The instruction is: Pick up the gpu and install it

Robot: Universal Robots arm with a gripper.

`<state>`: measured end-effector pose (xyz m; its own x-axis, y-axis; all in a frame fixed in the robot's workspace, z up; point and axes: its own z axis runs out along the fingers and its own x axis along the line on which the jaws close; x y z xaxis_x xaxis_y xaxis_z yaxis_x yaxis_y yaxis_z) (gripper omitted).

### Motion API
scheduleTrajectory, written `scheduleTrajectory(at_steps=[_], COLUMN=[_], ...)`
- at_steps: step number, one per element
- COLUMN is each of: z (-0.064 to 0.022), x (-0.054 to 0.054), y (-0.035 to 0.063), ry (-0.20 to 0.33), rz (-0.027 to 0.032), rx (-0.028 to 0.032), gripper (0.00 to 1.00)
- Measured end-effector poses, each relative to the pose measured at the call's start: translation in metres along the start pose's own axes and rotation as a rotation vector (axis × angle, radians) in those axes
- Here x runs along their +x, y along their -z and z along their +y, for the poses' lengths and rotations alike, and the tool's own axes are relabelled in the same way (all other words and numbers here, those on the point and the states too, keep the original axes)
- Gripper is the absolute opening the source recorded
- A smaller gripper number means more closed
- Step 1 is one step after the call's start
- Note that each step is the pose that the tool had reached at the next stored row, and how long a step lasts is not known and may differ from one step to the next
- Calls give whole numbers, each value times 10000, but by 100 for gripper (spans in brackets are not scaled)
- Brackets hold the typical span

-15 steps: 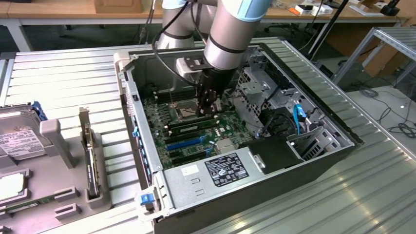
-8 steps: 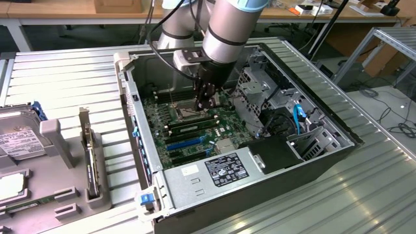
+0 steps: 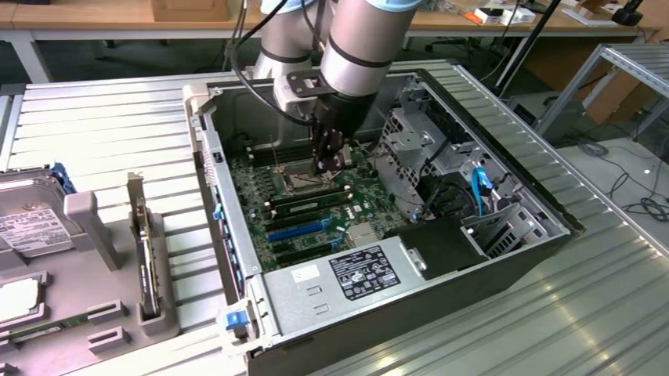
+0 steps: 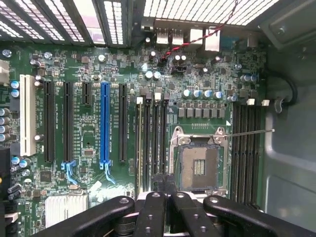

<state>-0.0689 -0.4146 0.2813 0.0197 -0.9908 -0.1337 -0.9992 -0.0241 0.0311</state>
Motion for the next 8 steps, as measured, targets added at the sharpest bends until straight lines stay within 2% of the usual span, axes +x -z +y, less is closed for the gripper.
scheduleTrajectory(at_steps=[1,2,3,5,6,7,8], z=[3,10,13,15,16,15,15], x=[-4,-16,-21,-26,-28,-29,-29], y=[30,114,155,198,201,202,202], ry=[0,-2,-9,-41,-69,-75,-74], rz=[-2,-1,1,11,218,341,341], rx=[1,1,1,-1,-58,-77,-77], gripper=[11,11,11,11,11,11,11])
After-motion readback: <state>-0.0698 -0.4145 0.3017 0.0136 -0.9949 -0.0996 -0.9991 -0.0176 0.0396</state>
